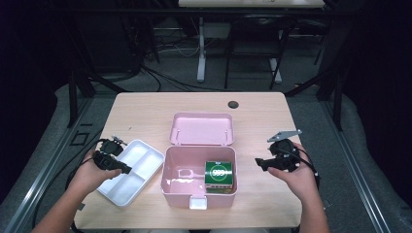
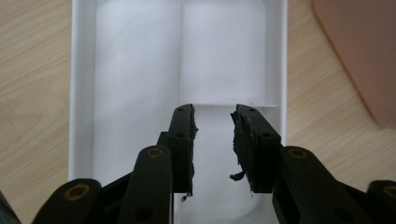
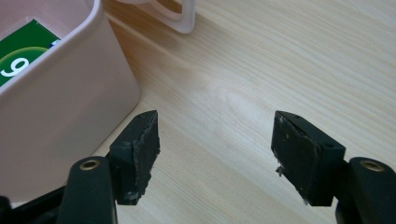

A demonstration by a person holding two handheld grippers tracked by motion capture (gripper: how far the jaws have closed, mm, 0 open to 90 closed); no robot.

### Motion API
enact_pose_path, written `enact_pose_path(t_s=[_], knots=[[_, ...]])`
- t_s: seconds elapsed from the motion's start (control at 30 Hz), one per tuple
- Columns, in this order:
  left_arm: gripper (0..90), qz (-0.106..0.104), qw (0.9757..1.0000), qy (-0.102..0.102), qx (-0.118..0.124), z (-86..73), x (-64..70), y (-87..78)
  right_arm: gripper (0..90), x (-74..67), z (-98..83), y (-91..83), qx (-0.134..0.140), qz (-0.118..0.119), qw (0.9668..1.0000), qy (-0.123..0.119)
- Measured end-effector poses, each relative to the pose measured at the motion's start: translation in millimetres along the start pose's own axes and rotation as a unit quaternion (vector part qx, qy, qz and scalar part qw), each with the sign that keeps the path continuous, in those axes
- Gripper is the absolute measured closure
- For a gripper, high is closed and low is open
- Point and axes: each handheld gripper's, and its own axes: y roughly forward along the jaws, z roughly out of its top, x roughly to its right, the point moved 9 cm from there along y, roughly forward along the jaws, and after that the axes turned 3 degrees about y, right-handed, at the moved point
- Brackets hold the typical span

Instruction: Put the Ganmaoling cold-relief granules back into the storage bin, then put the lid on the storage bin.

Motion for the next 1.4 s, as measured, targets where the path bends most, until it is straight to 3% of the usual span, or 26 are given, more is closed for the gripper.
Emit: enact_pose_path(t_s=[0.03, 0.07, 0.1, 0.2, 0.6, 1.4], knots=[[69.9, 0.0, 1.0, 0.0, 0.0, 0.0, 0.0, 0.0, 32.1, 0.0, 0.0, 0.0, 0.0, 0.0, 1.0, 0.0], [71.6, 0.004, 0.9998, 0.006, -0.018, -0.9, -2.9, 5.0, 32.1, 0.9, 0.1, -1.1, 0.003, -0.003, 1.0, 0.001], [72.6, 0.004, 0.9998, 0.006, -0.018, -0.9, -2.9, 5.0, 32.1, 0.9, 0.1, -1.1, 0.003, -0.003, 1.0, 0.001], [74.8, 0.009, 0.9987, 0.013, -0.049, -1.8, -8.0, 15.0, 32.1, 0.4, -1.3, -1.3, 0.002, -0.001, 1.0, 0.002], [79.5, 0.014, 0.9938, 0.021, -0.109, -5.6, -14.8, 35.1, 31.8, -1.6, -1.6, 1.0, 0.001, -0.007, 1.0, 0.0], [88.0, 0.011, 0.9878, 0.015, -0.155, -2.6, -18.1, 57.3, 31.9, -2.7, -3.2, 4.2, -0.003, -0.001, 1.0, -0.005]])
